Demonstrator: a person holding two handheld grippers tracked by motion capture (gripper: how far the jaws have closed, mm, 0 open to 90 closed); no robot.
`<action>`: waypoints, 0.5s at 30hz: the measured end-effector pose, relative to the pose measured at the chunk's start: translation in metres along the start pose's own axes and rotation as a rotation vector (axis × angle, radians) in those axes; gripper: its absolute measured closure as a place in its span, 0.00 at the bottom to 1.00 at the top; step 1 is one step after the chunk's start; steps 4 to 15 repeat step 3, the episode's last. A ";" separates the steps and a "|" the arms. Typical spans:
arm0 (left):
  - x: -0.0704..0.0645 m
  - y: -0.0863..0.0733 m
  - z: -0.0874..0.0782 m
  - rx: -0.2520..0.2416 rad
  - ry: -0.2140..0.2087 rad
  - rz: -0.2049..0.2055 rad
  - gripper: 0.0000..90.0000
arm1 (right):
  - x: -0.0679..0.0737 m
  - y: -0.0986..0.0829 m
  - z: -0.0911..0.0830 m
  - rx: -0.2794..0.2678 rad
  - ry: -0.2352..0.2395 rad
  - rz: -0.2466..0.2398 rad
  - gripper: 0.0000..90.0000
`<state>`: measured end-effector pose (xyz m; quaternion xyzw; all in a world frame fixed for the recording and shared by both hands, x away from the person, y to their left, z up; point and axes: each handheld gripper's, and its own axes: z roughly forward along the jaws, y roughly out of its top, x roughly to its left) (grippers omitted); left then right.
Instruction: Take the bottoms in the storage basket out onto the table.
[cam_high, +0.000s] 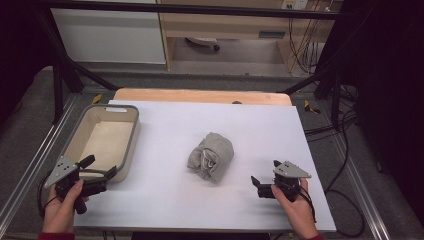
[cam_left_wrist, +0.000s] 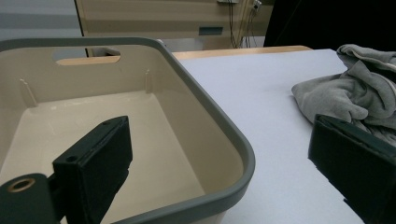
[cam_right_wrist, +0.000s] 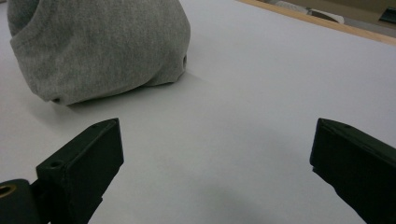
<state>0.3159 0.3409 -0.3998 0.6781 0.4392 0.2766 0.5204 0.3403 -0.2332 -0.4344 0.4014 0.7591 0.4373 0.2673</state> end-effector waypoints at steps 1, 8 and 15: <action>-0.002 0.000 0.000 0.006 -0.003 0.006 0.07 | -0.001 -0.001 0.000 -0.001 0.001 0.002 0.03; -0.007 0.000 0.002 0.021 -0.003 0.044 0.07 | -0.002 -0.001 0.000 0.006 0.004 0.006 0.03; -0.007 0.000 0.002 0.021 -0.003 0.044 0.07 | -0.002 -0.001 0.000 0.006 0.004 0.006 0.03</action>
